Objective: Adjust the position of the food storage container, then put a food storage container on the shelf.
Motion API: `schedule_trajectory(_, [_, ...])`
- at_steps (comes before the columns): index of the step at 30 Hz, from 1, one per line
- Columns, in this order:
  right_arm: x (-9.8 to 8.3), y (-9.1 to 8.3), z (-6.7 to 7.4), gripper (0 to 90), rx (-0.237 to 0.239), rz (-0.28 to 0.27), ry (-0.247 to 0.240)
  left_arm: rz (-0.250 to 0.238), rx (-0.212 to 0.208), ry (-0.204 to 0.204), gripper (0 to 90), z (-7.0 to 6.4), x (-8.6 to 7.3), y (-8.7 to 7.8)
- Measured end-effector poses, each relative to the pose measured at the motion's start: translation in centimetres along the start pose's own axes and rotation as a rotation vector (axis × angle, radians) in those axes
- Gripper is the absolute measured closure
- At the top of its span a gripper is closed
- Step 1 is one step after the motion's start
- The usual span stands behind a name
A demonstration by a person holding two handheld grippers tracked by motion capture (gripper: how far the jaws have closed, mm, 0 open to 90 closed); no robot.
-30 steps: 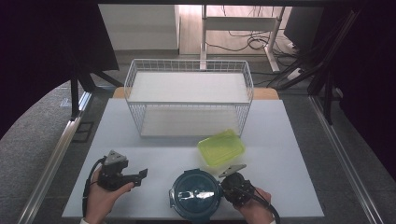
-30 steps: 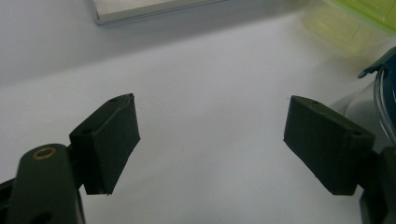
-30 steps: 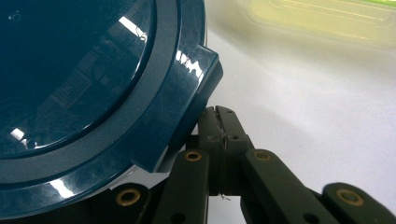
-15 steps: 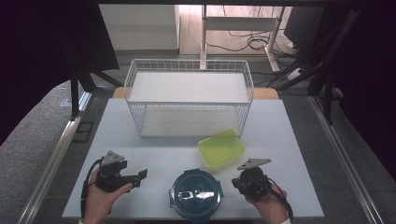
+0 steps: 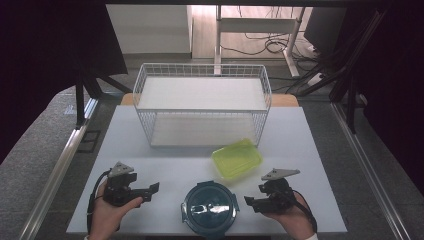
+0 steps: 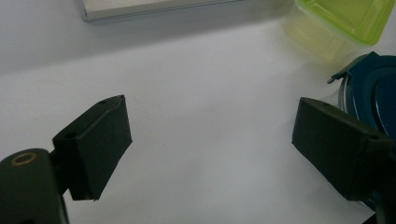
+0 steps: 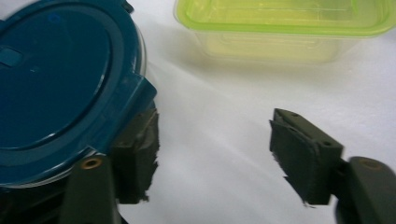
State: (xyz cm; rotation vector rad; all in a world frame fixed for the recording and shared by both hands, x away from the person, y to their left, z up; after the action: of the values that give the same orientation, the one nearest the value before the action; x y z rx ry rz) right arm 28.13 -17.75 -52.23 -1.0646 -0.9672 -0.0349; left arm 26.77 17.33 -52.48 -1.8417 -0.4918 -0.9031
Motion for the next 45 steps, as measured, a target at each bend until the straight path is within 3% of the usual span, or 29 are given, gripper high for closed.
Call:
schedule_trajectory(7, [0.1, -0.3, 0.0, 26.1, 0.006, -0.025, 0.013, 0.012, -0.032, 0.007, 11.3, -0.5, -0.1, 0.0])
schedule_trajectory(11, [0.3, -0.5, 0.3, 26.3, 0.055, -0.046, 0.05, 0.032, -0.075, 0.008, 10.2, -1.3, -0.3, 0.0])
schedule_trajectory(16, [0.5, -0.7, 0.9, 25.9, 0.121, -0.065, 0.096, 0.04, -0.126, -0.036, 9.4, -2.3, -0.4, 0.0])
schedule_trajectory(20, [0.5, -0.6, 1.2, 25.3, 0.146, -0.063, 0.108, 0.03, -0.177, -0.078, 10.8, -3.2, -0.4, -0.4])
schedule_trajectory(28, [0.2, 0.2, 2.0, 23.8, 0.202, -0.045, 0.116, 0.037, -0.184, -0.115, 13.4, -4.5, -1.6, 0.0])
schedule_trajectory(31, [0.1, 0.5, 2.2, 23.7, 0.215, -0.038, 0.12, 0.054, -0.214, -0.149, 14.6, -4.6, -2.2, 0.3])
schedule_trajectory(33, [0.1, 0.7, 2.1, 23.5, 0.218, -0.034, 0.124, 0.06, -0.22, -0.16, 16.3, -4.6, -2.5, 0.6])
schedule_trajectory(36, [0.0, 0.8, 2.2, 23.2, 0.223, -0.031, 0.128, 0.061, -0.262, -0.171, 22.2, -4.9, -2.7, 0.7])
schedule_trajectory(41, [-0.2, 1.0, 2.4, 23.2, 0.238, -0.024, 0.137, 0.07, -0.294, -0.187, 19.4, -5.7, -3.1, 0.8])
schedule_trajectory(45, [-0.4, 0.9, 2.5, 23.3, 0.26, -0.03, 0.159, 0.097, -0.325, -0.229, 13.1, -6.6, -3.5, 0.9])
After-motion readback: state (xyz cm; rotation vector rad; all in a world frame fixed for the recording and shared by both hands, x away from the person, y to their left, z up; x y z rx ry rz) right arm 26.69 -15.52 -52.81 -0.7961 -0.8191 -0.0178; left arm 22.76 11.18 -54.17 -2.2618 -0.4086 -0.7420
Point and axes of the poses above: each handheld gripper's, and its own axes: y roughly forward along the jaws, x roughly out of its top, z roughly to its left, the point moved 8 cm from there along y, roughly forward along the jaws, and after that the axes turned 6 degrees about -z, right-handed, at the moved point
